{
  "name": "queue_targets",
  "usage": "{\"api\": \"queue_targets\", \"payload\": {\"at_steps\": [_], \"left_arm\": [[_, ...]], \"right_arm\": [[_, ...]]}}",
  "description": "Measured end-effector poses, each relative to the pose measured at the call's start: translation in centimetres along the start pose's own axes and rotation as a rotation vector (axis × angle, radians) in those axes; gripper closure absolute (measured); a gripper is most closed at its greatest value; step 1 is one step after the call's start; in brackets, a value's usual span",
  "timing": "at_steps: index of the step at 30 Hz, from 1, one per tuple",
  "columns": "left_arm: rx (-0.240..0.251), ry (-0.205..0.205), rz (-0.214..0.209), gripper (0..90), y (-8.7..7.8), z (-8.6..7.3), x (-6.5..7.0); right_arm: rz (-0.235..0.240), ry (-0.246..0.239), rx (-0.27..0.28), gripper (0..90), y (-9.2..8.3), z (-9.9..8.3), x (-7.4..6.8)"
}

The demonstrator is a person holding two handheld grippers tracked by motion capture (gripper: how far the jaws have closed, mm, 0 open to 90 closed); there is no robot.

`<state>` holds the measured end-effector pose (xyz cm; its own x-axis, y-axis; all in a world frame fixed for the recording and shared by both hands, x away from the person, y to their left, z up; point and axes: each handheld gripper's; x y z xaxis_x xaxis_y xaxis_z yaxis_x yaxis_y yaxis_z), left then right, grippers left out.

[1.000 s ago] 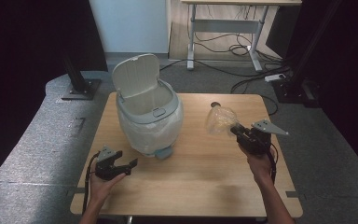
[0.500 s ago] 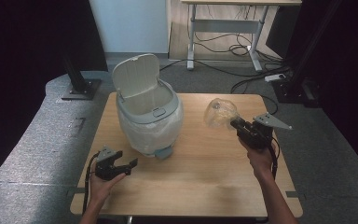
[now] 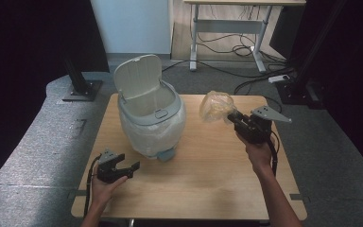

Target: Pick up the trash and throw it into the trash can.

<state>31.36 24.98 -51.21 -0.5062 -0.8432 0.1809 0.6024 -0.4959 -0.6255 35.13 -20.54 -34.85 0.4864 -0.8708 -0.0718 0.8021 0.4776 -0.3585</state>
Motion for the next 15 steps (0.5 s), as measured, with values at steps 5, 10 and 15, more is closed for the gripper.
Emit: {"api": "queue_targets", "payload": {"at_steps": [5,10,15], "left_arm": [[0.006,0.008,-0.005,20.6,-0.1,0.2,0.3],[0.004,0.007,-0.008,20.6,-0.1,0.2,0.3],[0.014,0.0,-0.008,20.6,-0.5,0.2,0.1]], "right_arm": [[0.009,-0.014,0.012,77.0,0.2,1.4,-0.7],[0.016,-0.019,0.016,77.0,0.5,2.2,-1.1],[0.034,-0.015,0.015,77.0,1.3,2.9,-1.8]]}}
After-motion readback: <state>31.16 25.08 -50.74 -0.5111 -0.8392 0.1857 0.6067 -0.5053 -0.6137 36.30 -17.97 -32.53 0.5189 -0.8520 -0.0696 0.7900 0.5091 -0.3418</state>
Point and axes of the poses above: each handheld gripper's, and its own axes: y roughly forward along the jaws, z roughly out of its top, x roughly to its right, and after that the axes turned 7 degrees about -x, right-handed
